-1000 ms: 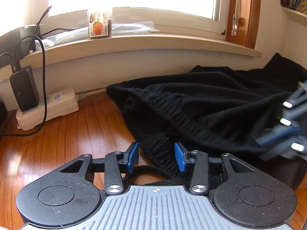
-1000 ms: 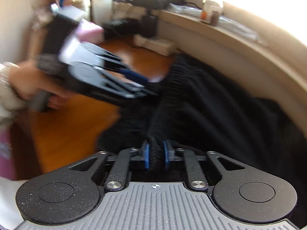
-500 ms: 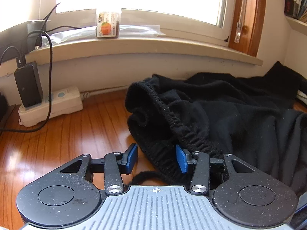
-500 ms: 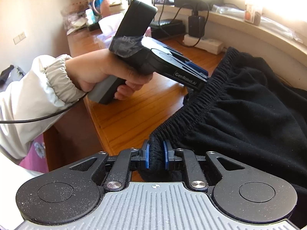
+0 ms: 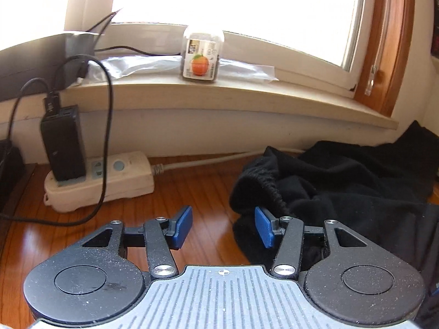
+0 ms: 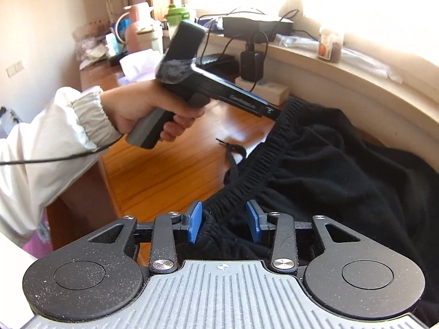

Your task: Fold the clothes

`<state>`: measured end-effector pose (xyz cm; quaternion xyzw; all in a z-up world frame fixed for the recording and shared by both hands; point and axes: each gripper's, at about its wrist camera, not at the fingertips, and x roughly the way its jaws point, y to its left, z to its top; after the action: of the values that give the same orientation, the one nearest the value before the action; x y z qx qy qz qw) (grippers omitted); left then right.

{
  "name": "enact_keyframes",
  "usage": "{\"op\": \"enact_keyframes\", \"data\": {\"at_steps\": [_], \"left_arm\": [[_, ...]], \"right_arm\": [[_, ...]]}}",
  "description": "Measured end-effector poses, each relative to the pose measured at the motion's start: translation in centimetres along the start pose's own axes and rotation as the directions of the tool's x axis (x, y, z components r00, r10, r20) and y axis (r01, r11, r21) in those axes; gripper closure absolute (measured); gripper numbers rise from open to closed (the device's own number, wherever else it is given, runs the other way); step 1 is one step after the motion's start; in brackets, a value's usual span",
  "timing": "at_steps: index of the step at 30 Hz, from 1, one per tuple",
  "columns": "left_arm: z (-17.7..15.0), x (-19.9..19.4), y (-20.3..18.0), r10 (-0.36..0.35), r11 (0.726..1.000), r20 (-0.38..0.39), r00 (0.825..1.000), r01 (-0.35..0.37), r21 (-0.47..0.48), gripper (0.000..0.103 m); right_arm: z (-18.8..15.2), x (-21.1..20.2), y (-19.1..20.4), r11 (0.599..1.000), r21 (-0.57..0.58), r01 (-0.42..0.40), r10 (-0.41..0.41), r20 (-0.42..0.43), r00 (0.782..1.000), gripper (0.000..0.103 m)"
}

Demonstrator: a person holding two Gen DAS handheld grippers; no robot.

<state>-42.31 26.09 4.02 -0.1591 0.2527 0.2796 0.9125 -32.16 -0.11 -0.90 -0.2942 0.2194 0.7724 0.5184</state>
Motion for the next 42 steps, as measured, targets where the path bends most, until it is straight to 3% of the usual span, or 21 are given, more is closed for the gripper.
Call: {"op": "enact_keyframes", "data": {"at_steps": [4, 7, 11, 14, 16, 17, 18, 20, 21, 24, 28, 30, 31, 33, 36, 38, 39, 42], "left_arm": [[0.5, 0.9, -0.1, -0.021, 1.000, 0.013, 1.000, 0.021, 0.008, 0.048], [0.7, 1.6, 0.0, -0.042, 0.999, 0.011, 0.999, 0.041, 0.009, 0.048], [0.8, 2.6, -0.2, -0.050, 0.998, -0.008, 0.999, 0.050, 0.025, 0.048], [0.9, 3.2, -0.4, -0.064, 0.998, -0.019, 0.998, 0.065, 0.024, 0.048], [0.9, 3.5, -0.6, -0.070, 0.997, -0.021, 0.997, 0.071, 0.027, 0.048], [0.8, 3.6, -0.7, -0.073, 0.997, -0.022, 0.997, 0.074, 0.029, 0.048], [0.8, 3.8, -0.8, -0.075, 0.997, -0.022, 0.997, 0.076, 0.033, 0.049], [0.8, 3.9, -1.1, -0.075, 0.996, -0.010, 0.997, 0.076, 0.051, 0.066], [0.8, 3.8, -1.2, -0.065, 0.996, 0.008, 0.998, 0.064, 0.064, 0.087], [1.2, 2.8, -1.2, -0.022, 0.998, 0.097, 0.995, 0.016, 0.063, 0.091], [2.1, -0.1, -2.0, -0.037, 0.996, 0.261, 0.965, 0.014, 0.089, 0.093], [2.1, -2.4, -3.2, -0.103, 0.985, 0.373, 0.922, 0.041, 0.169, 0.093], [2.0, -3.1, -3.8, -0.138, 0.975, 0.389, 0.911, 0.055, 0.217, 0.093], [2.1, -3.5, -4.5, -0.174, 0.961, 0.297, 0.939, 0.096, 0.259, 0.091], [1.5, -2.5, -4.1, -0.160, 0.966, 0.112, 0.981, 0.132, 0.223, 0.089], [0.7, -2.4, -3.3, -0.112, 0.976, 0.065, 0.992, 0.097, 0.194, 0.085], [0.4, -2.5, -2.8, -0.091, 0.980, 0.050, 0.995, 0.081, 0.183, 0.080], [-0.5, -3.2, -0.7, -0.050, 0.986, 0.021, 0.999, 0.046, 0.160, 0.080]], "right_arm": [[0.4, 1.0, 0.7, 1.000, -0.021, -0.011, 0.010, -0.014, 1.000, 0.065], [1.0, 1.0, 1.3, 0.998, -0.024, -0.063, 0.063, -0.004, 0.998, 0.064], [1.9, 1.6, 2.0, 0.996, -0.082, 0.023, -0.023, -0.001, 1.000, 0.064], [1.9, 3.9, 2.1, 0.992, -0.124, 0.034, -0.045, -0.086, 0.995, 0.056], [1.7, 5.2, 2.0, 0.989, -0.145, 0.036, -0.056, -0.137, 0.989, 0.058], [1.5, 5.5, 1.8, 0.988, -0.147, 0.041, -0.063, -0.144, 0.988, 0.069], [1.5, 5.6, 1.5, 0.991, -0.132, 0.026, -0.045, -0.148, 0.988, 0.093], [1.6, 4.7, 0.9, 0.996, -0.084, -0.004, -0.007, -0.120, 0.993, 0.092], [1.7, 4.0, 0.8, 0.998, -0.063, -0.017, 0.010, -0.103, 0.995, 0.092], [2.1, 1.8, 0.6, 0.998, -0.013, -0.068, 0.067, -0.055, 0.996, 0.092], [2.8, -1.6, 1.0, 0.994, 0.008, -0.112, 0.112, 0.034, 0.993, 0.092], [2.9, -2.7, 1.2, 0.989, 0.014, -0.149, 0.148, 0.052, 0.988, 0.092], [2.6, -2.7, 1.2, 0.984, 0.018, -0.178, 0.178, 0.039, 0.983, 0.092], [1.8, -2.0, 1.6, 0.976, 0.025, -0.218, 0.218, -0.003, 0.976, 0.091], [0.5, -0.1, 2.6, 0.973, 0.024, -0.228, 0.229, -0.073, 0.971, 0.083], [0.1, 0.7, 2.8, 0.970, 0.030, -0.242, 0.244, -0.088, 0.966, 0.080], [0.1, 0.8, 2.8, 0.971, 0.029, -0.237, 0.239, -0.082, 0.968, 0.070], [0.8, -0.2, 1.8, 0.980, 0.031, -0.199, 0.200, -0.023, 0.980, 0.057]]}}
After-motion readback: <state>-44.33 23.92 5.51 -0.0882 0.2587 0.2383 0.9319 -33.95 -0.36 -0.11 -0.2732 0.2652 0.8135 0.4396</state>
